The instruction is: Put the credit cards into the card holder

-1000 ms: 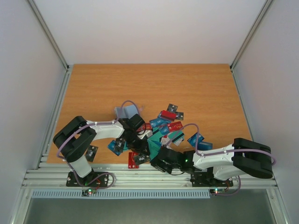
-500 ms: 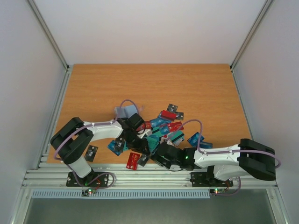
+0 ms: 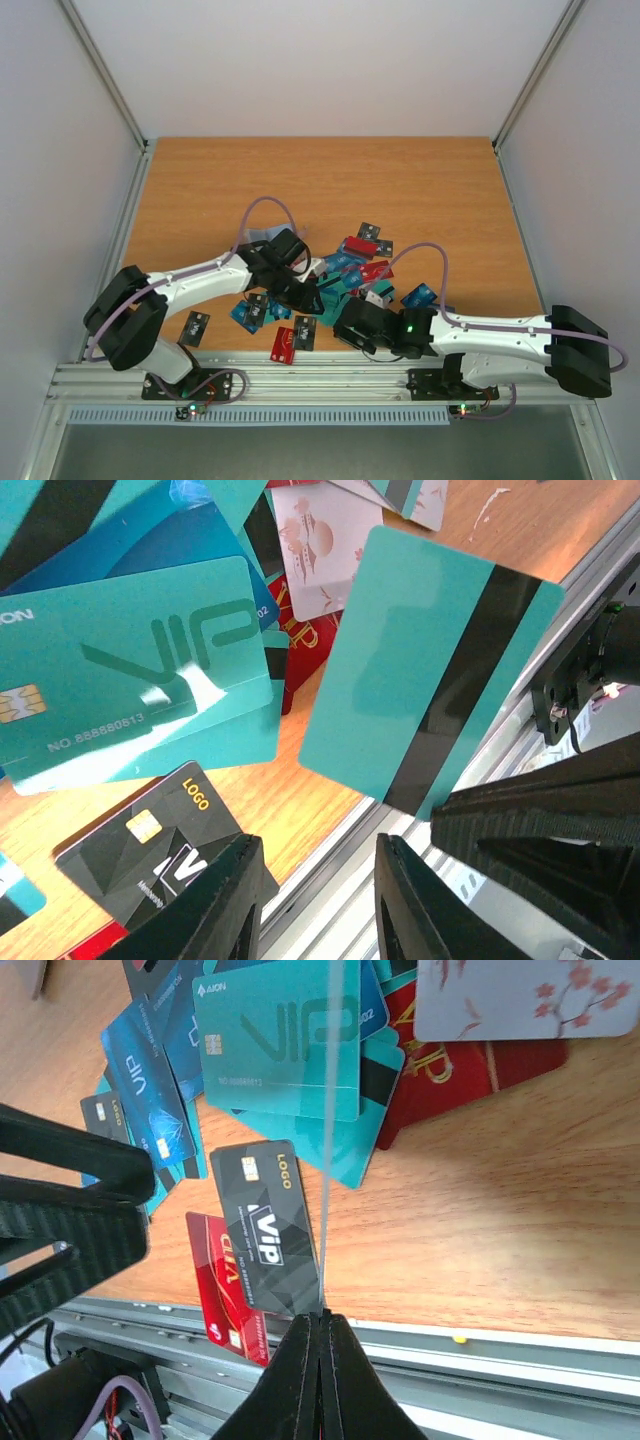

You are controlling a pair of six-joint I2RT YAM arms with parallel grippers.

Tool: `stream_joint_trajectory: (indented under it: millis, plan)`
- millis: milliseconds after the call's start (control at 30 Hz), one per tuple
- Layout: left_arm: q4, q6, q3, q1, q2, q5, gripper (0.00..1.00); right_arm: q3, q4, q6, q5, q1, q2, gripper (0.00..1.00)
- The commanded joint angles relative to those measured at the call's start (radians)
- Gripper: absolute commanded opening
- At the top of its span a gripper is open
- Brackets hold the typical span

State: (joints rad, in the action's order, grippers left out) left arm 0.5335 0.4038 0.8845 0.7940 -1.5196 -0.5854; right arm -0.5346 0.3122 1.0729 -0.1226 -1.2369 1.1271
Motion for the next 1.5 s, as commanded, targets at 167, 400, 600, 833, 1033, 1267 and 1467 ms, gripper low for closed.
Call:
stream_joint_trajectory:
  millis: [167, 400, 600, 833, 1033, 1267, 1467]
  plan:
    - [0.011, 0.026, 0.012, -0.022, 0.142, 0.051, 0.41, -0.071, 0.188, -0.070, -0.067, 0.007, -0.090, 0.01]
    - [-0.002, 0.038, 0.006, -0.101, 0.258, 0.007, 0.53, -0.116, 0.182, -0.197, -0.060, 0.024, -0.159, 0.01]
    - [0.003, 0.029, 0.015, -0.237, 0.338, -0.112, 0.62, -0.177, 0.169, -0.350, 0.039, 0.095, -0.204, 0.01]
    - [-0.023, 0.034, 0.042, -0.310, 0.392, -0.236, 0.68, -0.254, 0.154, -0.484, 0.308, 0.249, -0.230, 0.01]
    - [-0.214, 0.153, 0.039, -0.362, 0.409, -0.403, 0.68, -0.311, 0.117, -0.538, 0.479, 0.335, -0.224, 0.01]
    - [-0.397, 0.269, 0.046, -0.376, 0.401, -0.487, 0.68, -0.345, 0.016, -0.540, 0.649, 0.414, -0.212, 0.01]
    - [-0.684, 0.469, 0.039, -0.386, 0.381, -0.566, 0.67, -0.390, -0.053, -0.537, 0.768, 0.467, -0.177, 0.01]
